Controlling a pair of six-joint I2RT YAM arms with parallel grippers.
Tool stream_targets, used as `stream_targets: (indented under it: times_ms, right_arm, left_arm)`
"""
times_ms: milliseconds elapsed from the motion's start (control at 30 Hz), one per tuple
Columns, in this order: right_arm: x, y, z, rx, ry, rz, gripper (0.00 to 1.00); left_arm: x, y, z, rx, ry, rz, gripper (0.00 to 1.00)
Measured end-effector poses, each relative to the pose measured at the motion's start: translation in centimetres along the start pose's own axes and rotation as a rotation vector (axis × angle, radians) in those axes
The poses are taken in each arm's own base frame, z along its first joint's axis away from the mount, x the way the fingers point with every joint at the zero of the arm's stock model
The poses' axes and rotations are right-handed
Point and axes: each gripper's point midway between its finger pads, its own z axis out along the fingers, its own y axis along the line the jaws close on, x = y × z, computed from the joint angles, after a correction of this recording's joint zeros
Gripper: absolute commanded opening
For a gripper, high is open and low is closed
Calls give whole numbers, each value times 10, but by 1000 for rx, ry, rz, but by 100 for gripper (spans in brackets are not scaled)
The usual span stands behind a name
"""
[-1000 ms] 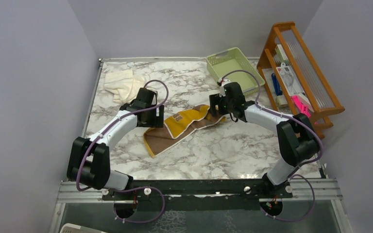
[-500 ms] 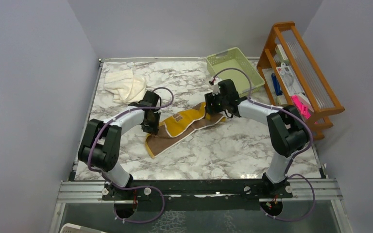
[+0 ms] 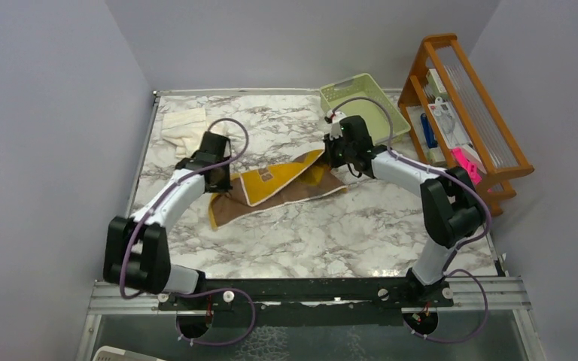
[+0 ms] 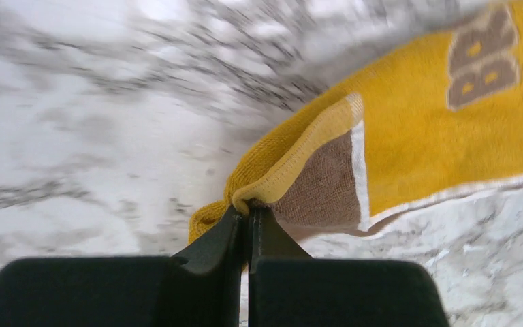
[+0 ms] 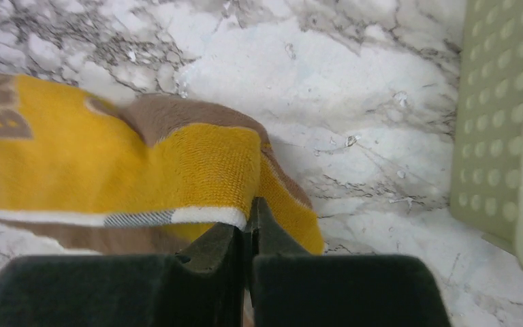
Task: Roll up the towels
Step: Flatten out the towel at the center of the board.
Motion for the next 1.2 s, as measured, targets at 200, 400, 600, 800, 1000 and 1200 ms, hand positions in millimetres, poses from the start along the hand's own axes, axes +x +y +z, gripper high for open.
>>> stream_targets:
  times_ms: [200,400,600,800,1000,1200]
  right_arm:
    - [-48,9,-43,-3,-150,5,0]
    - [-91,17,-32,-21,-210,5,0]
    - [-121,18,34,-21,-177,-5,59]
    - [-148,-5,70,21,-180,-19,75]
    - [-89,-4,52,4,-94,-5,52]
    - [-20,60,54,-195,29,-1,9]
  left_arm:
    - [-54,58,-66,-88,-316,-256,0]
    - [-55,82,-50,-132,-291,-371,0]
    - [-58,119,-46,-182,-299,-556,6]
    - [-79,135,-61,-199,-372,-609,61]
    - [-74,143,-72,-244,-407,-617,67]
    - [-78,139,-83,-217,-463,-612,56]
